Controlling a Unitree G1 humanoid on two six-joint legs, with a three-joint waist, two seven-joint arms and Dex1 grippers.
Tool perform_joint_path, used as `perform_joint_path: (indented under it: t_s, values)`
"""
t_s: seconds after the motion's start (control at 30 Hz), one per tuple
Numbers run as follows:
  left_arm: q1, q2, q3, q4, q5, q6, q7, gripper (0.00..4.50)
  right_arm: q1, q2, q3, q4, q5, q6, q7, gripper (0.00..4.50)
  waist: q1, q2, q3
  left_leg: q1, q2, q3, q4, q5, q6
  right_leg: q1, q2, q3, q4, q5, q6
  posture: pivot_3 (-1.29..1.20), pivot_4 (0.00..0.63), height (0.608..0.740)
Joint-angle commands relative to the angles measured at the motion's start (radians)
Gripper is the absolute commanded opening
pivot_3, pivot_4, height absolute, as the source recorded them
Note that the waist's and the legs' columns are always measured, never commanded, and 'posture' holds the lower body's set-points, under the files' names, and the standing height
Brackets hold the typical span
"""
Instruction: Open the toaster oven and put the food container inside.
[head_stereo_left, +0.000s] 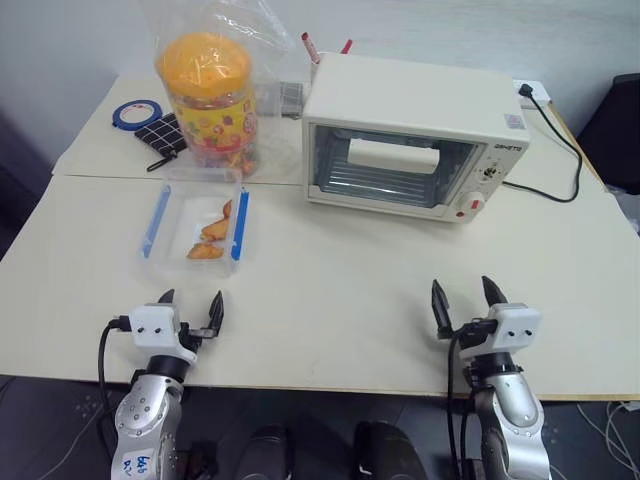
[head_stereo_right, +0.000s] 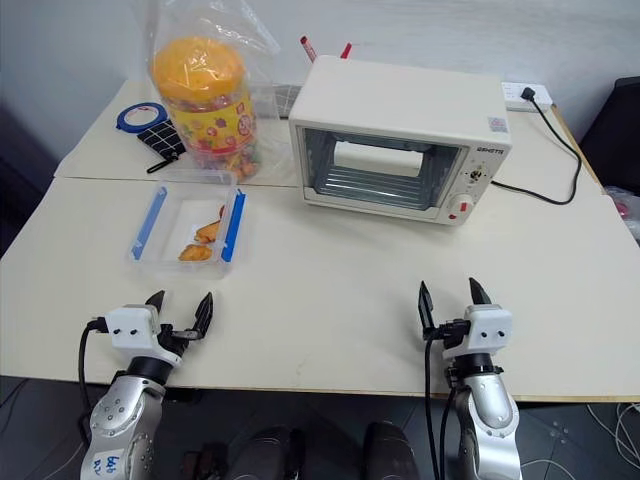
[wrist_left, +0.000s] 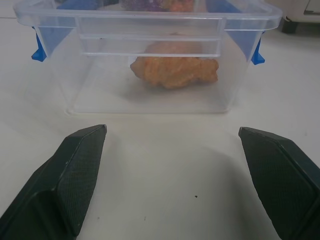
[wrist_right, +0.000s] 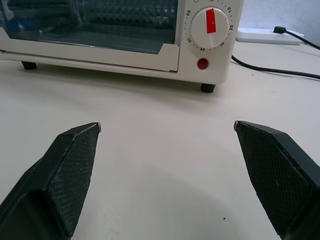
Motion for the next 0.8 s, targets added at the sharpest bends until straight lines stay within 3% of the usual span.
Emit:
perform_joint_path:
  t_s: [0.03,0.13,0.2,0.3,0.43,0.6,0.7,0.8]
  values:
    - [0.019,0.015,-0.004,-0.059,-0.015,-0.003,-0.020,4.50,0.001,-0.014,-0.002,-0.030,0.014,-0.016,0.013,4.48,0.000,0.000,0.000,0.000,0.000,0.000,0.000,0.000,0.000,0.000,0.000,0.000,0.000,0.000,0.000,0.00,0.150,0.740]
    - [0.040,0.031,-0.006,-0.076,0.000,-0.004,-0.031,4.50,0.000,-0.025,-0.003,-0.038,0.041,-0.006,0.041,4.48,-0.001,0.000,0.000,0.000,0.000,0.000,0.000,0.000,0.000,0.000,0.000,0.001,0.000,0.000,0.000,0.00,0.150,0.740]
    - [0.067,0.095,-0.038,-0.103,0.001,0.127,-0.078,4.50,-0.001,-0.043,-0.011,-0.051,0.079,0.017,0.070,4.48,-0.001,0.000,0.000,0.000,0.000,0.000,0.000,0.000,0.000,0.000,0.000,0.002,-0.001,0.000,0.000,0.00,0.150,0.740]
    - [0.084,0.130,0.028,-0.171,-0.189,0.142,-0.185,4.50,-0.017,-0.101,-0.045,-0.060,0.144,0.045,0.127,4.48,-0.002,0.001,-0.001,0.000,0.000,0.000,0.000,0.000,0.001,0.000,0.000,0.003,0.000,0.000,0.000,0.00,0.150,0.740]
    - [0.074,0.290,0.088,-0.231,-0.357,0.192,-0.389,4.50,-0.045,-0.203,-0.071,-0.101,0.244,0.099,0.233,4.48,-0.001,0.002,0.000,0.000,0.001,0.000,0.001,-0.001,0.001,0.000,-0.001,0.004,-0.001,0.000,-0.001,0.00,0.150,0.740]
    - [-0.084,0.501,0.158,-0.140,-0.511,0.231,-0.616,4.50,-0.174,-0.411,-0.120,-0.079,0.436,0.290,0.422,4.48,0.000,0.006,0.002,0.001,0.001,0.000,0.003,-0.001,0.001,0.001,0.000,0.004,-0.001,0.000,-0.001,0.00,0.150,0.740]
    - [-0.213,0.543,0.137,-0.042,-0.536,0.222,-0.713,4.50,-0.283,-0.507,-0.109,0.015,0.459,0.362,0.534,4.48,0.000,0.007,0.002,0.001,0.000,0.000,0.003,0.000,0.001,0.001,0.000,0.001,0.000,0.000,-0.001,0.00,0.150,0.740]
    - [-0.338,0.540,0.083,0.058,-0.531,0.236,-0.765,4.50,-0.437,-0.515,-0.084,0.189,0.435,0.376,0.600,4.48,-0.002,0.007,0.002,0.001,0.000,0.001,0.003,0.000,0.001,0.001,0.002,-0.005,0.003,0.000,-0.001,0.00,0.150,0.740]
